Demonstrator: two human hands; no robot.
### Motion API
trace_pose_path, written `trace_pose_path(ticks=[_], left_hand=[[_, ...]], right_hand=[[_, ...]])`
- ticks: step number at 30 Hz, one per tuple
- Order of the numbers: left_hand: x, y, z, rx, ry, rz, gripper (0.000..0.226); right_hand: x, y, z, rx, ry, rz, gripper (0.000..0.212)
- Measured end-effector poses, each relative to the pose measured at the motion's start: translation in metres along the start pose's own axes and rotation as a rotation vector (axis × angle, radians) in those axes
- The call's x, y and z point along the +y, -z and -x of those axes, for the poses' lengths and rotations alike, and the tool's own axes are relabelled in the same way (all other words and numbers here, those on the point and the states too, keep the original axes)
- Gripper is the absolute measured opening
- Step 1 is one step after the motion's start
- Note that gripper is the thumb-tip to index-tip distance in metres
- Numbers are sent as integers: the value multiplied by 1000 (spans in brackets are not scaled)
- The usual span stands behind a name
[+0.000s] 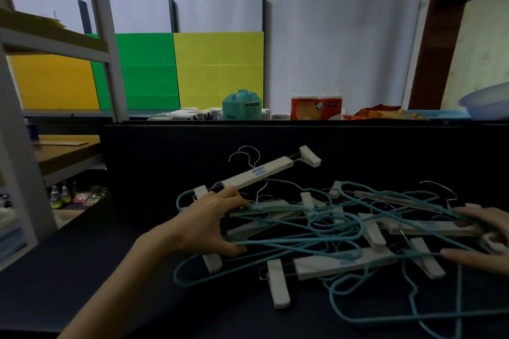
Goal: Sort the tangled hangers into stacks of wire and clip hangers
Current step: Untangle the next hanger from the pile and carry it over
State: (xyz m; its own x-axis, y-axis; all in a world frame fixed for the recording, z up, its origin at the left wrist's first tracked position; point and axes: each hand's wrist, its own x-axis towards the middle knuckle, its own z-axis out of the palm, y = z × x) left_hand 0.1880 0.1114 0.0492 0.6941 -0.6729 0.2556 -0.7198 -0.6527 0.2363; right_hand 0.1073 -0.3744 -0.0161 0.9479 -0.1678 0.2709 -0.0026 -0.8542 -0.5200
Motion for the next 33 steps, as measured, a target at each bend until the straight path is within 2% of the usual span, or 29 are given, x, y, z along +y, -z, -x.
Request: trace_pose_path(ticks=[2, 5, 6, 9, 15, 19, 23, 27, 30, 33], left_hand=[[-2, 3, 1, 0, -1, 33, 68], [-7, 9, 4, -23, 4, 89, 69], [-8, 11, 4, -31, 5, 89, 68], [-9, 12, 3, -53, 20, 36, 67], [-1, 3, -4, -44, 101, 85, 58], [0, -5, -6, -67, 137, 0, 62], [4, -6, -3, -66, 176, 124, 68], [9, -11, -2, 59, 205, 352, 47], [4, -15, -7, 149, 204, 245, 33], [-5, -16, -18, 239, 249, 142, 18]], right_hand=[[2, 0, -4, 122, 48, 50, 92], [0, 4, -3, 172, 71, 89, 96], [-4, 7, 0, 137, 51, 85, 96], [-11, 10, 5, 199, 102, 172, 106], [-25, 12, 9, 221, 80, 206, 120], [-23, 12, 10, 211, 75, 189, 114], [-14, 11, 6, 223, 71, 197, 108], [-4, 6, 1, 179, 77, 203, 98], [2, 4, -1, 160, 81, 171, 86], [2, 3, 0, 149, 71, 143, 87]])
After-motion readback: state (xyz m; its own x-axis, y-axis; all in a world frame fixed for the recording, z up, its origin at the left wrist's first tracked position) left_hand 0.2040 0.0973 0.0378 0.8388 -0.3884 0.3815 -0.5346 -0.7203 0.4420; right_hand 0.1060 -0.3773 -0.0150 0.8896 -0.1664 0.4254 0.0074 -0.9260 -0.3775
